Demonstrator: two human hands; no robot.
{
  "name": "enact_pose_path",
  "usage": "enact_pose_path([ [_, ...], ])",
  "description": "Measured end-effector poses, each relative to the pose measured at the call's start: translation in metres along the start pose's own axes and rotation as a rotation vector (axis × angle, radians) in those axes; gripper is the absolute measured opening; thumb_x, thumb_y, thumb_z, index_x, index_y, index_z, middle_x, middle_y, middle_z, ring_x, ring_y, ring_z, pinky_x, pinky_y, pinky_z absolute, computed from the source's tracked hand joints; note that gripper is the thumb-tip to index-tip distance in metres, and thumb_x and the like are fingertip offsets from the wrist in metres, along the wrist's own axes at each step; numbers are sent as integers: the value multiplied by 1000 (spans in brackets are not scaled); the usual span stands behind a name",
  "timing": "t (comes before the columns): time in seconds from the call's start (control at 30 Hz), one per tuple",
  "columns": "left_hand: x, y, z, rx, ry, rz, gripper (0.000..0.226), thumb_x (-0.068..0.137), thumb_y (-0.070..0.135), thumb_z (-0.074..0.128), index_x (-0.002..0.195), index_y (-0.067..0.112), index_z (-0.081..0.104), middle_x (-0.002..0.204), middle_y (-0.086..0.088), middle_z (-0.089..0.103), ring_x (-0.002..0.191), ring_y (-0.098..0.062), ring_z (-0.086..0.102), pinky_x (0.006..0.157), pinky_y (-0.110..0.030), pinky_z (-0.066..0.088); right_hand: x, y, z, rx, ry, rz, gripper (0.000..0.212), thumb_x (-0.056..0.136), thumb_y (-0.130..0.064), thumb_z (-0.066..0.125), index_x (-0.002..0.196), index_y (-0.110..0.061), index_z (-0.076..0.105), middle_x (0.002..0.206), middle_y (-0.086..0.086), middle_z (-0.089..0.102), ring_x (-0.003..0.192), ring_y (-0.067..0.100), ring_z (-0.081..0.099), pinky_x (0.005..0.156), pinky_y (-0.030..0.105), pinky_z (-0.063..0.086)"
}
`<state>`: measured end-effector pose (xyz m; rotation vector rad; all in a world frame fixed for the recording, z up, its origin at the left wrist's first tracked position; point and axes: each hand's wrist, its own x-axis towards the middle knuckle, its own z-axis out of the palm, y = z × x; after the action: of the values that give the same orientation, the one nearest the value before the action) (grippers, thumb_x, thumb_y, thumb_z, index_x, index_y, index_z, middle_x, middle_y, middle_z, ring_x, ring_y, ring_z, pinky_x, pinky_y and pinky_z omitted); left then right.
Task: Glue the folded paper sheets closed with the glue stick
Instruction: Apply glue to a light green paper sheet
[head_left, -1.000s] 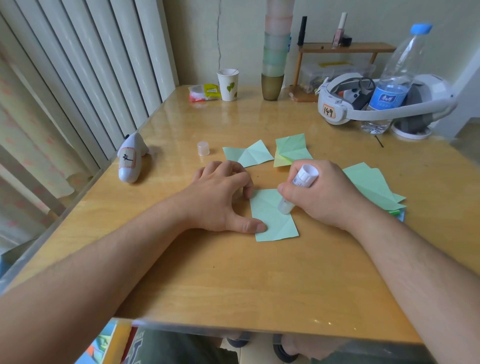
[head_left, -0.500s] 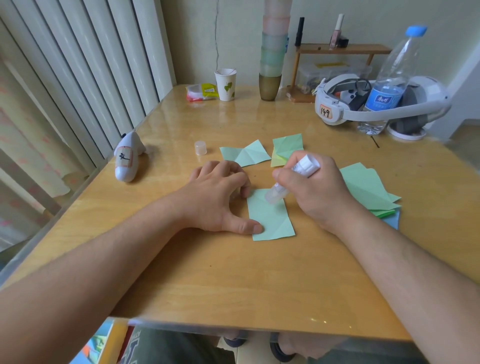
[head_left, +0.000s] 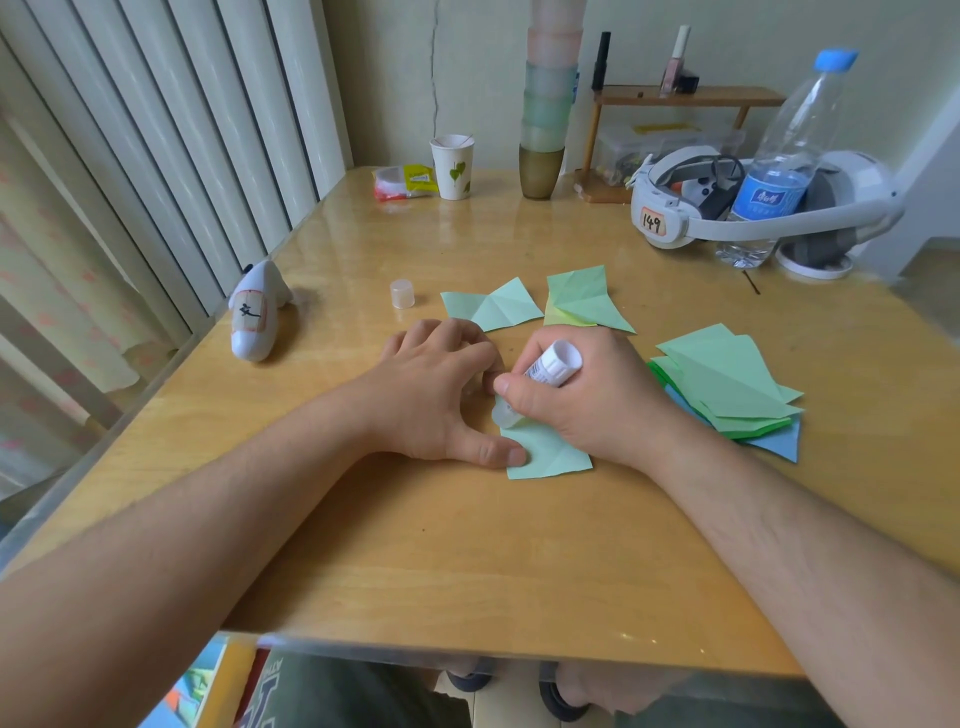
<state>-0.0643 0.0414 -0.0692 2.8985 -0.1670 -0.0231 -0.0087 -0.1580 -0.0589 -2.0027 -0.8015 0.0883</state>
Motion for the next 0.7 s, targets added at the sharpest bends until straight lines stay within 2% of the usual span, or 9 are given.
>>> enact_pose_path([
  [0.2,0,-1,0,2,-1,3,85,49,99,50,112,43,48,142,15,33,140,-20,23,118,-41,20,-1,-4,-1,-51,-4,17,25,82,-28,82,68,-17,64,58,-15,56,57,3,49,54,15,37],
  [0.37,0,-1,0,-18,0,15,75,50,98,53,102,45,44,135,16,33,136,-19,25,115,-40,21,-6,-1,-16,-79,-7,36,23,81,-24,80,66,-16,63,63,-5,61,58,4,48,52,14,37],
  [0.53,-1,-2,-1,-18,-9,26,72,52,97,54,100,46,42,135,16,33,134,-19,25,118,-43,22,-6,11,-35,-100,15,67,25,82,-22,80,65,-17,62,57,-13,56,56,5,46,52,14,35],
  [0.7,0,-2,-1,-14,-10,34,70,54,97,54,100,45,42,137,16,33,135,-19,25,116,-41,22,-3,17,-33,-134,22,53,27,82,-24,79,66,-15,59,54,-13,50,54,7,43,50,19,33],
])
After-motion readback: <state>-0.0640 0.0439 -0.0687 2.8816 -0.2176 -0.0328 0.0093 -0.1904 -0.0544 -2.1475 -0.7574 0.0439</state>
